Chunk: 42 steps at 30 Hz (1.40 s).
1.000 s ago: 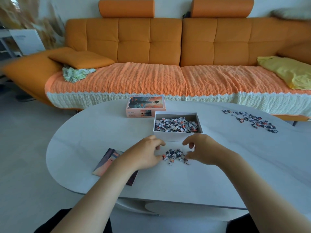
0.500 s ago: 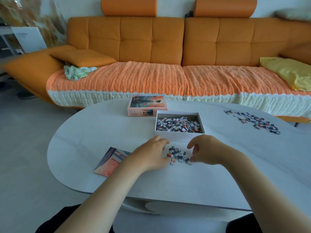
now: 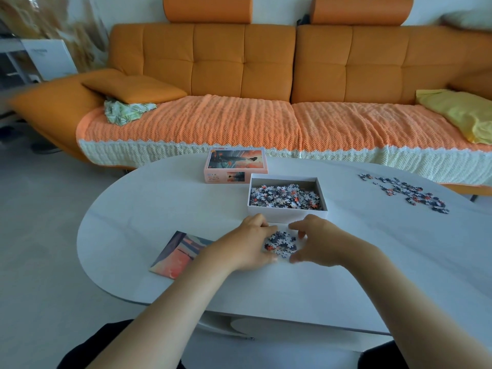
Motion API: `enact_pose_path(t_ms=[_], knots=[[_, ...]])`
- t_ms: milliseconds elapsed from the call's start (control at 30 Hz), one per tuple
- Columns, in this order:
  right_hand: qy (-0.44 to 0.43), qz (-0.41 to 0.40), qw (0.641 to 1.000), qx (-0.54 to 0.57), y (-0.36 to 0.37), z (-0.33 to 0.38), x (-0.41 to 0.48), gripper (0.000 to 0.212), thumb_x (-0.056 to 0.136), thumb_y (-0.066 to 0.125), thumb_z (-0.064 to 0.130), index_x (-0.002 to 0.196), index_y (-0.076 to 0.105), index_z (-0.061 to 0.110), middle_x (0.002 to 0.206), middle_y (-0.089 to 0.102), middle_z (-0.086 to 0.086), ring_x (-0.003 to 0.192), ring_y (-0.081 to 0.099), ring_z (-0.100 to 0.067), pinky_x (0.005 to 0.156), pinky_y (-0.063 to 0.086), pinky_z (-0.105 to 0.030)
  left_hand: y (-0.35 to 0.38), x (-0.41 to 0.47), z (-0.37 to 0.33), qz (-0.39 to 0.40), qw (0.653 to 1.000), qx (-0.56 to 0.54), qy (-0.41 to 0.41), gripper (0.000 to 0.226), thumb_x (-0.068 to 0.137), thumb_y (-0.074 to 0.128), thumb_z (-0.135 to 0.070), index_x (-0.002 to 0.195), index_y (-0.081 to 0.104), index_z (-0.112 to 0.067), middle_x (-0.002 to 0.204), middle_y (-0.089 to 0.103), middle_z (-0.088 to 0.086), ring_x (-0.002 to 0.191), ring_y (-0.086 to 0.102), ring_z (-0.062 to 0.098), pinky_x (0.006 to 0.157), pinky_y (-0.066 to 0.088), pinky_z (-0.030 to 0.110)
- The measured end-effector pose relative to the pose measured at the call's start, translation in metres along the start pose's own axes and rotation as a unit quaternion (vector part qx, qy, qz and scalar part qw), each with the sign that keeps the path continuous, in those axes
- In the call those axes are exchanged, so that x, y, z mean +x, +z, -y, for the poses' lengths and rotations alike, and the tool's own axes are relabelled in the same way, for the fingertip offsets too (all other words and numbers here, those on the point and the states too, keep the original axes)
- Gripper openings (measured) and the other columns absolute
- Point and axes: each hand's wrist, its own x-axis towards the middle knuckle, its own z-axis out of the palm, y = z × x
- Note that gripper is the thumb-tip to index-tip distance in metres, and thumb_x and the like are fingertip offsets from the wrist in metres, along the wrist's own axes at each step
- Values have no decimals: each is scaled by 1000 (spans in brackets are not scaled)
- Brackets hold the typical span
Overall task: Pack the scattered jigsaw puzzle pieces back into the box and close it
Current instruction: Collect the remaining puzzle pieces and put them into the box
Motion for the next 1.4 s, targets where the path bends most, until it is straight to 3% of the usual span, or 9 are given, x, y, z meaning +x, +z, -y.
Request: enact_pose_path(t_ms=[133,300,400,500,700,867,1067,1167,1400], knots=[[-25,-23,998,50,5,13,7,19,68,78,33,84,72,24,79,70,-1,66,61,-12,49,46,-19,2,5,-7,-14,999,-39,6,31,88,64,-34,118,64,-23,100,41,-1,93,48,15,84,44,36],[-2,-55,995,79,3,16,8,24,70,80,26,91,75,16,79,72,-3,74,64,-15,63,51,-24,-2,6,-14,-40,998,-44,-13,15,87,65,-23,101,70,-18,95,50,3,84,55,21,72,42,32],[-4,-54,996,77,4,18,9,18,75,76,23,91,75,15,78,73,-6,70,63,-16,57,48,-22,-3,7,-16,-64,996,-54,-15,5,85,66,-15,83,68,-19,89,54,4,81,55,21,67,39,29],[0,-66,994,86,5,18,11,14,77,72,17,91,74,15,79,72,-7,64,64,-18,51,47,-21,-2,8,-15,-80,993,-83,-36,19,82,66,-13,65,61,-21,72,61,4,69,58,21,56,36,23],[-24,-121,982,145,-14,17,12,8,80,70,14,76,72,21,68,69,1,51,68,-13,54,55,-23,-17,20,-13,-140,975,-162,-56,5,83,70,-18,79,70,-20,66,66,-6,61,60,5,53,40,14],[-45,-282,941,182,-27,15,34,7,79,73,15,85,75,17,71,65,5,63,60,-14,53,40,-8,-38,48,-10,-226,954,-193,-38,4,86,71,-25,83,73,-23,68,68,-6,65,61,11,56,42,28],[-81,-294,941,149,-26,6,55,32,83,64,8,104,74,30,77,57,20,67,52,1,61,36,-1,-34,70,-9,-227,958,-173,-7,27,93,63,-21,118,69,-26,110,71,-6,94,64,8,76,46,19],[-62,-314,934,159,-26,-1,62,32,84,63,5,109,72,22,99,66,6,76,54,-5,63,35,-6,-31,72,-6,-218,964,-153,-4,30,97,57,-24,126,64,-27,117,69,-5,101,63,10,73,40,15],[-65,-235,966,82,-19,-6,57,19,92,57,20,94,75,24,85,66,3,84,60,-20,70,49,-32,-26,70,6,-197,974,-109,14,31,96,55,-18,124,65,-28,120,68,-8,111,60,14,94,48,31]])
